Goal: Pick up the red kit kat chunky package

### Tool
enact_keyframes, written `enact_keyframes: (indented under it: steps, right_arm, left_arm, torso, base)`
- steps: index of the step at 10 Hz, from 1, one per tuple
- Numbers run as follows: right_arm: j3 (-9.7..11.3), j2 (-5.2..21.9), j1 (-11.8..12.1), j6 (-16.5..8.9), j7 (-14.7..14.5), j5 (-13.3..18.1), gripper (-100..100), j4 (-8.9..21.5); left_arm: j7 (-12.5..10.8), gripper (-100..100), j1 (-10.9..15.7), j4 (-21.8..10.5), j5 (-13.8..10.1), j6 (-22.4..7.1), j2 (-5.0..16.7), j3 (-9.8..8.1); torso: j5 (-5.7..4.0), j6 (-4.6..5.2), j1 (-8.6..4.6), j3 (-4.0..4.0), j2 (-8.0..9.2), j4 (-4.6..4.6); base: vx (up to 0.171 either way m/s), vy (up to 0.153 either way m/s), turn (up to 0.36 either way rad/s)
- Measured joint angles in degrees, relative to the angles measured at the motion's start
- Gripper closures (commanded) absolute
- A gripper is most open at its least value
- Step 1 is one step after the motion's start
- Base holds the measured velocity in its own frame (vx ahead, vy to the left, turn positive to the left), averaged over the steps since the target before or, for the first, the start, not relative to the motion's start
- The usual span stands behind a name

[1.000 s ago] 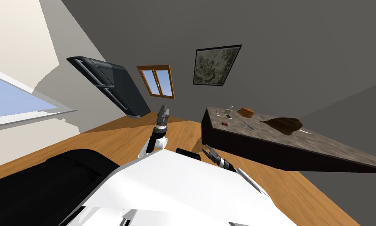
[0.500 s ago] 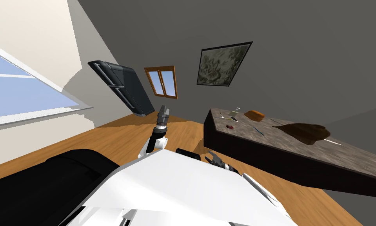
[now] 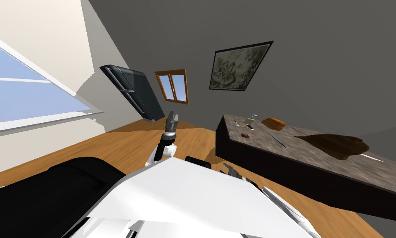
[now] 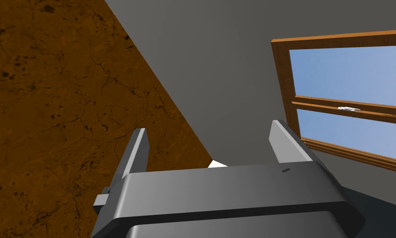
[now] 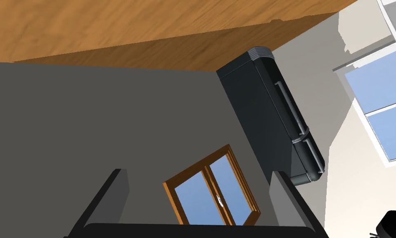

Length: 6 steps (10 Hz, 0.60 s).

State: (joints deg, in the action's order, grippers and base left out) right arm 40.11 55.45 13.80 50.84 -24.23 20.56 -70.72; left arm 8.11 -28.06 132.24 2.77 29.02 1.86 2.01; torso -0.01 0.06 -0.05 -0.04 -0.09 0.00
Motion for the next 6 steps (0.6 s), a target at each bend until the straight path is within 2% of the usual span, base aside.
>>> enact_keyframes:
  steps: [1, 2, 3, 5, 6]
  right_arm:
    - [1.2, 2.3, -0.2, 0.8, -0.8, 0.0, -100, 1.1]
    - [2.1, 2.8, -0.5, 1.5, -1.8, 0.2, -100, 3.1]
    - [2.5, 2.8, -0.8, 1.5, -2.1, 0.3, -100, 4.4]
    - [4.7, 4.9, -1.7, 2.9, -4.0, 0.5, -100, 9.3]
    - [5.9, 7.7, -1.0, 3.0, -5.0, 0.2, -100, 9.5]
  left_arm:
    - [0.0, 0, 0.0, 0.0, 0.0, 0.0, 0.0, 0.01]
    - [0.0, 0, 0.0, 0.0, 0.0, 0.0, 0.0, 0.00]
    - [0.0, 0, 0.0, 0.0, 0.0, 0.0, 0.0, 0.00]
    - [0.0, 0, 0.0, 0.0, 0.0, 0.0, 0.0, 0.00]
    - [0.0, 0, 0.0, 0.0, 0.0, 0.0, 0.0, 0.00]
  torso:
    - [0.03, -0.07, 0.04, -0.04, -0.09, -0.01]
    - [0.01, -0.01, 0.04, -0.06, -0.10, -0.02]
    - [0.01, 0.00, 0.01, -0.01, -0.01, 0.00]
    - [0.01, 0.00, 0.00, -0.06, -0.12, -0.02]
    - [0.02, -0.05, -0.01, -0.10, -0.19, -0.03]
  base:
    - [0.055, 0.017, 0.126]
    - [0.024, 0.005, -0.028]
    - [0.051, 0.018, 0.233]
    - [0.071, 0.005, 0.160]
    - [0.071, -0.004, 0.096]
